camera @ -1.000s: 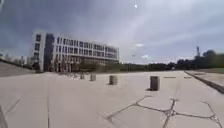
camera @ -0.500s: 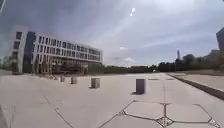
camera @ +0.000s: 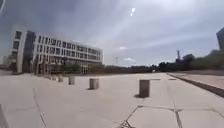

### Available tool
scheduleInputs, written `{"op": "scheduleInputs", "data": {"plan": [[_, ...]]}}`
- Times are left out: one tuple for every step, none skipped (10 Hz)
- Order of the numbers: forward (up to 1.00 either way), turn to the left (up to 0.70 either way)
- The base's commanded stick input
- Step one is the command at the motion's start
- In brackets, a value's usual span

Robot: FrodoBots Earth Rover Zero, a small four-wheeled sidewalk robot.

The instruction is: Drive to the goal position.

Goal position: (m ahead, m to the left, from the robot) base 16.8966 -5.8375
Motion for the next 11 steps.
{"op": "scheduleInputs", "data": {"plan": [[0.70,0.00],[0.70,0.00],[0.70,0.00],[0.70,0.00],[0.70,-0.05],[0.70,-0.27],[0.70,-0.35],[0.70,-0.35],[0.70,-0.18],[0.70,0.00],[0.70,0.00]]}}
